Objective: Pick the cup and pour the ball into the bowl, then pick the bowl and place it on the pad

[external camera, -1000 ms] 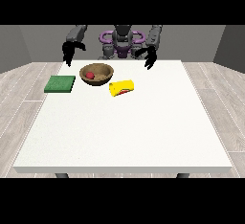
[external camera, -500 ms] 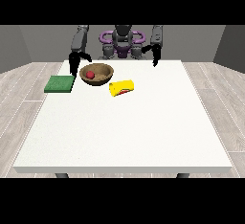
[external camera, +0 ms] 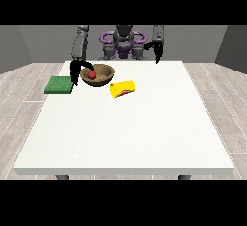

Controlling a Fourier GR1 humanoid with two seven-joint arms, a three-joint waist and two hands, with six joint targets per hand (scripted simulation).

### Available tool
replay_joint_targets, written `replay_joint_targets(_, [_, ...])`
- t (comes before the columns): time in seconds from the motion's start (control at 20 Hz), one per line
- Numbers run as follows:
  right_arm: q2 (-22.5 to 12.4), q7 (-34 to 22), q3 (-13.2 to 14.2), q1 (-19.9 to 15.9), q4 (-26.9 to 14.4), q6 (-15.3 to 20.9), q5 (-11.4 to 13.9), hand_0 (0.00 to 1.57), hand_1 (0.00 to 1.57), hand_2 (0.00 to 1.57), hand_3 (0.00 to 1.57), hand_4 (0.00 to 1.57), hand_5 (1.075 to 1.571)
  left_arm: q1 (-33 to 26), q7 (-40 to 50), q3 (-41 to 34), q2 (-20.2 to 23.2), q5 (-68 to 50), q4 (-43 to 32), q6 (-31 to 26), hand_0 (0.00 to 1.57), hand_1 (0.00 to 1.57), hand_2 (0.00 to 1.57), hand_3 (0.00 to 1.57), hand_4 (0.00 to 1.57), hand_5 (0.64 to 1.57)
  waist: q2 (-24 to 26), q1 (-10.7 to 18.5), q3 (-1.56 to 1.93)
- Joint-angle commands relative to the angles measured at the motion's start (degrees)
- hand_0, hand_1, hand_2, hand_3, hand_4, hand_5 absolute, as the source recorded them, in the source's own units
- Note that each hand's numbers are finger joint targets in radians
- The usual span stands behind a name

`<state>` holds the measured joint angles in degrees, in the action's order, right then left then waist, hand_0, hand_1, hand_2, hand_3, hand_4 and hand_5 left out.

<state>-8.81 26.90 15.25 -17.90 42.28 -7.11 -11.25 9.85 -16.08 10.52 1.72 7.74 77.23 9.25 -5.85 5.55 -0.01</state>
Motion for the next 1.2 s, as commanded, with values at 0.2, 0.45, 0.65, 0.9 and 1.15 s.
replay_joint_targets(0.2, [2.5,7.7,1.4,-4.0,-6.5,3.1,-0.1,0.00,0.00,0.00,0.00,0.36,1.571,0.6,-2.2,0.9,-0.2,1.2,2.2,-1.6,0.00,0.00,0.00,0.00,0.96,1.424,-4.9,2.4,0.05])
replay_joint_targets(0.45, [1.8,3.5,4.0,-3.3,-9.3,-2.1,-4.9,0.00,0.00,0.00,0.00,0.58,1.541,0.4,3.7,1.1,0.1,1.1,6.8,-1.9,0.00,0.00,0.00,0.00,0.95,1.424,-2.6,2.8,0.08])
replay_joint_targets(0.65, [2.9,1.8,6.5,-1.3,-10.5,4.9,-5.8,1.57,1.57,1.57,1.01,0.84,1.457,1.2,3.4,0.4,1.0,0.8,7.4,-2.6,0.00,0.00,0.00,0.00,0.95,1.421,-4.9,3.4,0.05])
replay_joint_targets(0.9, [2.0,1.1,7.3,1.8,-8.3,6.2,-6.8,1.57,1.57,1.57,1.57,0.95,1.493,-1.3,3.8,1.5,1.2,1.4,9.1,-2.6,0.00,0.00,0.00,0.00,1.00,1.387,-3.1,4.6,0.02])
replay_joint_targets(1.15, [-2.1,-11.8,6.7,-3.7,-3.6,11.5,-7.5,1.57,1.57,1.57,1.47,0.93,1.491,-1.3,3.1,-2.7,3.4,-2.5,5.0,-5.9,0.00,0.00,0.00,0.00,1.10,1.360,1.4,2.5,-0.08])
